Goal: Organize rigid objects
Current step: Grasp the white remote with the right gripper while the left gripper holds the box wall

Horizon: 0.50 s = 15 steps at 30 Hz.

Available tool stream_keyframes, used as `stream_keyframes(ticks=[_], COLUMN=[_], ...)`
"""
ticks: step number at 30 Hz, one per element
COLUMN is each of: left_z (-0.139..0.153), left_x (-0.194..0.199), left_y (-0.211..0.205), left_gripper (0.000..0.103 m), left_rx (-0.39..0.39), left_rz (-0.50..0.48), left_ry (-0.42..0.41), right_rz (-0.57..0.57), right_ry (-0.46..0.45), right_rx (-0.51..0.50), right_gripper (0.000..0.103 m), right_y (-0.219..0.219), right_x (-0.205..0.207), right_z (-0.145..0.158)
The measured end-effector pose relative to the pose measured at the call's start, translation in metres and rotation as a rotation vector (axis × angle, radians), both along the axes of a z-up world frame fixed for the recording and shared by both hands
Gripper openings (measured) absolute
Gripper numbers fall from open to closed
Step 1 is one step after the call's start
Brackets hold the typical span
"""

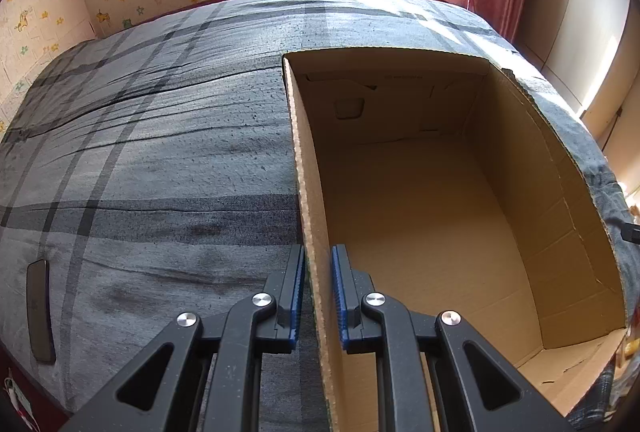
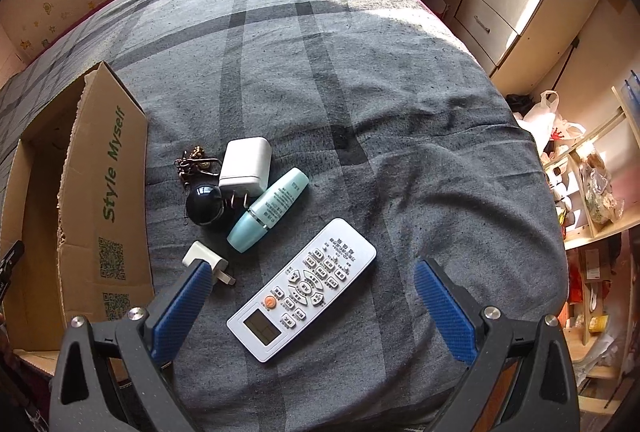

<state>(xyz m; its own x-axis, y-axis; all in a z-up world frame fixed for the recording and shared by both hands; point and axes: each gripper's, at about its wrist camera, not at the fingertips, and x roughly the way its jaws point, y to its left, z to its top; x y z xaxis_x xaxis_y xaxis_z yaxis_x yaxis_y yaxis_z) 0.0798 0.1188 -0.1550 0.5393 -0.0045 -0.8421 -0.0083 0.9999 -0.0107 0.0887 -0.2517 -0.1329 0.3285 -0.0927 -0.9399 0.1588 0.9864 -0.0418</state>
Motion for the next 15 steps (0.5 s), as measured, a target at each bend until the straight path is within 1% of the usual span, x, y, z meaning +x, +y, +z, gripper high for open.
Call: stream_keyframes(ticks=[3, 7, 15], left_z=[0.000, 0.000, 0.000], left_x=[-0.001, -0.001, -0.001], left_y=[0.000, -0.001, -0.002], left_gripper=[0.015, 0.015, 0.015], left_rx=[0.006, 0.002, 0.007], left_rz=[-0.003, -0.001, -0.004], left_ry=[-0.005, -0.010, -0.010], right_rz=[-0.033, -0.089, -0.192], right_ry=[0.014, 0.041, 0.083], right_rx=[0.002, 0.043, 0.101], right_gripper=[0.103, 0.102, 0.102], right_y=[-0.005, -0.013, -0.018], right_x=[0.002, 0.006, 0.011], right_z=[-0.018, -0.041, -0.073])
